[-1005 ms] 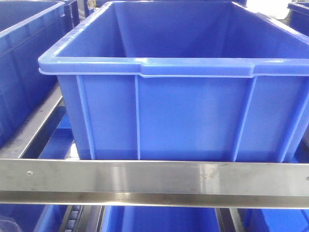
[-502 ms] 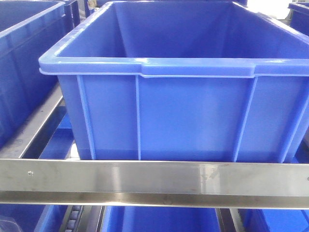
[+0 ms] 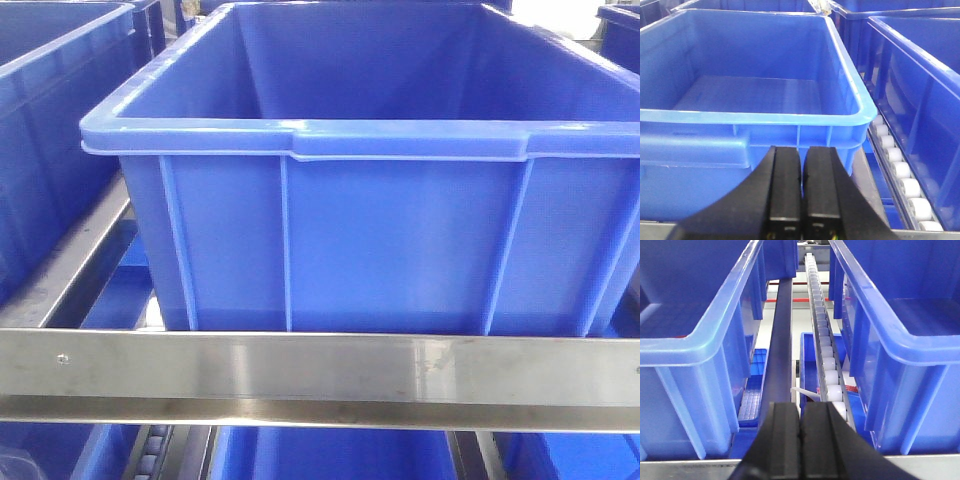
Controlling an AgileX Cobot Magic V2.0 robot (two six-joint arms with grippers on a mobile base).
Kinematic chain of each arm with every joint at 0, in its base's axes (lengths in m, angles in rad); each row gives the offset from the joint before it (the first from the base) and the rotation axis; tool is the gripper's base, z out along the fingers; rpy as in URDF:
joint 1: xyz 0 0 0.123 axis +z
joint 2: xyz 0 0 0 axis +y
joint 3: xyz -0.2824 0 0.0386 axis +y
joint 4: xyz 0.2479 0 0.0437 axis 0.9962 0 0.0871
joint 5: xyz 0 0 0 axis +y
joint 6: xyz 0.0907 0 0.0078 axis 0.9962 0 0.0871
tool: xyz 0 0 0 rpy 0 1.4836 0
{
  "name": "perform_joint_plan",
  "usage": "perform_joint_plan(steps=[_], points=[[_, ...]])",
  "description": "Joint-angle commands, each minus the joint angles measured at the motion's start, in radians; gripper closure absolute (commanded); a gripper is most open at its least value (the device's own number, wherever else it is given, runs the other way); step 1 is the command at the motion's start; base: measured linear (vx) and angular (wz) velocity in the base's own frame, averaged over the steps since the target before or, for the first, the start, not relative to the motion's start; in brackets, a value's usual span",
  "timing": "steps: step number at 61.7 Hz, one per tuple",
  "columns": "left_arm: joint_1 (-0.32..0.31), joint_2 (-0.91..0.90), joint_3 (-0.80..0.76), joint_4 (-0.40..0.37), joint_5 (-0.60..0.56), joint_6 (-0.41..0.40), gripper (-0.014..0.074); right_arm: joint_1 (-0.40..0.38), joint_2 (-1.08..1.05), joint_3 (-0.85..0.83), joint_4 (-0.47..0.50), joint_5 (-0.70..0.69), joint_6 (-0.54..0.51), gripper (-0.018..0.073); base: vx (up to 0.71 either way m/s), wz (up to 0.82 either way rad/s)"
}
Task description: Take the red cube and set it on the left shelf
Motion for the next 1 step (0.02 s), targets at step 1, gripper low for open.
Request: perform_joint_plan(steps=[1], points=[[-0.001, -0.014, 0.024, -0.002, -0.090, -0.005, 0.0495, -0.005, -0.018, -0.024, 0.001, -0.077, -0.003, 0.0501, 0.00, 0.00]])
